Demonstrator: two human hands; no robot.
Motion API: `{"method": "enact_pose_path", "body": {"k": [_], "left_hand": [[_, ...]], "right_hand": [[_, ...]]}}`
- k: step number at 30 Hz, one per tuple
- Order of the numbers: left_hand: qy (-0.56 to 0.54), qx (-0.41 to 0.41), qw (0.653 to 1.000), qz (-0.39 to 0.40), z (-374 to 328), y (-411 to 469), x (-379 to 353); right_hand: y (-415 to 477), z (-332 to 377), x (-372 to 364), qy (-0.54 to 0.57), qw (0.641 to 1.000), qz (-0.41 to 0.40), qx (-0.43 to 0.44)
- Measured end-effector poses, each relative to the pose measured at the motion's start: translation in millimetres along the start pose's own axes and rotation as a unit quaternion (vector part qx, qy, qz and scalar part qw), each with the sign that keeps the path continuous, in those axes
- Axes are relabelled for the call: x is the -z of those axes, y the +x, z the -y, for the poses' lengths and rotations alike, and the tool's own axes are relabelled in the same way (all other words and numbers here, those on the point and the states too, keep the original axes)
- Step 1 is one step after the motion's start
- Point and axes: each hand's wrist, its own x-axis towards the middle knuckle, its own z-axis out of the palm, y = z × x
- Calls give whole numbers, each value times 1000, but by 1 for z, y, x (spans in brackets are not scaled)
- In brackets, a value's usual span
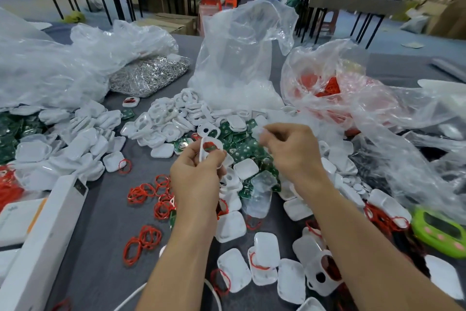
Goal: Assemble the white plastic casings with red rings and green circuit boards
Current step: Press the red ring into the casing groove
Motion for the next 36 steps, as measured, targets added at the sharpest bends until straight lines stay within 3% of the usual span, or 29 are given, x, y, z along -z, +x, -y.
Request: {"method": "enact_pose_path", "body": {"k": [2,4,6,8,13,17,19,22,24,28,33,36], "left_hand": [[14,-19,1000,11,1,-5,-5],[33,-33,998,36,2,-13,-12],[58,-41,995,71,4,-22,-19],[72,-45,993,86,7,-29,-24],[2,-19,999,38,1,-18,-15],[-39,-2,999,1,-2,-2,-4],[-50,-7,999,-4,-2,2,-1],[-50,-7,999,2,-1,4,2],[-57,-1,998,10,-1,5,2],[-58,4,998,16,-3,3,-1],[-19,-5,999,41,1,-3,-4],[42,-26,993,110,12,-21,-19]], "right_hand": [[-16,1,14,184,979,13,-82],[-34,-5,30,242,964,31,-108],[-50,-14,45,212,970,54,-110],[-59,-23,56,110,987,52,-105],[-48,-26,66,-144,985,67,-73],[-29,-12,48,-235,972,-32,5],[-17,-1,32,-275,961,6,33],[-4,9,10,-330,936,123,-1],[1,10,4,-351,922,165,-15],[0,2,7,-327,931,159,-17],[-9,-12,44,-206,978,36,2],[-17,-17,86,-225,974,-31,-11]]}}
